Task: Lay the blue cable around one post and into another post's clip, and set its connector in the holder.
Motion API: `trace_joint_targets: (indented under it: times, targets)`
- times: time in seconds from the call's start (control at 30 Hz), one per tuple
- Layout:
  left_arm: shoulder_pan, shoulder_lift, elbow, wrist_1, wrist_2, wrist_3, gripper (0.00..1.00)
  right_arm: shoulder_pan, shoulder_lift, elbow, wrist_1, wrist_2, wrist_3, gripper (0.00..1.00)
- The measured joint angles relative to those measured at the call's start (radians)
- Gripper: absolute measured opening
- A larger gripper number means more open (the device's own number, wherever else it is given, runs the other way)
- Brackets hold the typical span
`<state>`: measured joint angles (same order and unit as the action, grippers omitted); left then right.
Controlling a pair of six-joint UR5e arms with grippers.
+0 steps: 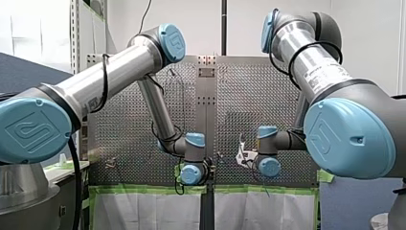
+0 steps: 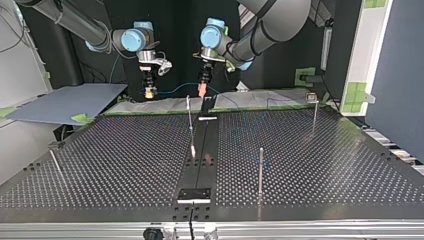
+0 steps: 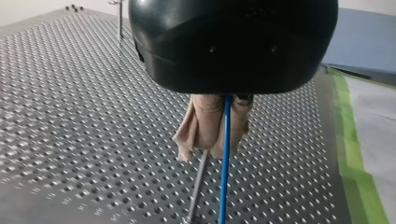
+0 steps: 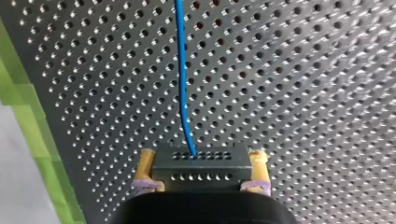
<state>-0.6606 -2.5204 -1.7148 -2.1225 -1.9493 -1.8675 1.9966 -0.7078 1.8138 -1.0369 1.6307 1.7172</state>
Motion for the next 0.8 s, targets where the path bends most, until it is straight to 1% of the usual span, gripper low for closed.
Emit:
trace_joint_targets:
  times: [0.13,0.27,0.4,0.53,0.7,0.8]
  targets:
    - [0.006,-0.033,0.031,-0.006,-0.008,0.015,0.07,-0.009,0.014,-0.02,0.025,0.0,-0.009,0.0]
    - [0.01,-0.053,0.042,0.002,-0.033,0.034,0.07,-0.019,0.02,-0.028,0.025,0.0,-0.015,0.0]
    - [0.008,-0.058,0.044,0.026,-0.064,0.063,0.07,-0.032,0.029,-0.04,0.021,-0.002,-0.026,0.0]
    - [0.005,-0.058,0.046,0.055,-0.1,0.086,0.07,-0.041,0.039,-0.057,0.024,-0.006,-0.032,0.0]
    - [0.001,-0.059,0.053,0.082,-0.115,0.1,0.07,-0.051,0.042,-0.076,0.038,-0.011,-0.044,0.0]
    - [0.001,-0.059,0.057,0.091,-0.124,0.118,0.07,-0.056,0.042,-0.088,0.052,-0.011,-0.047,0.0]
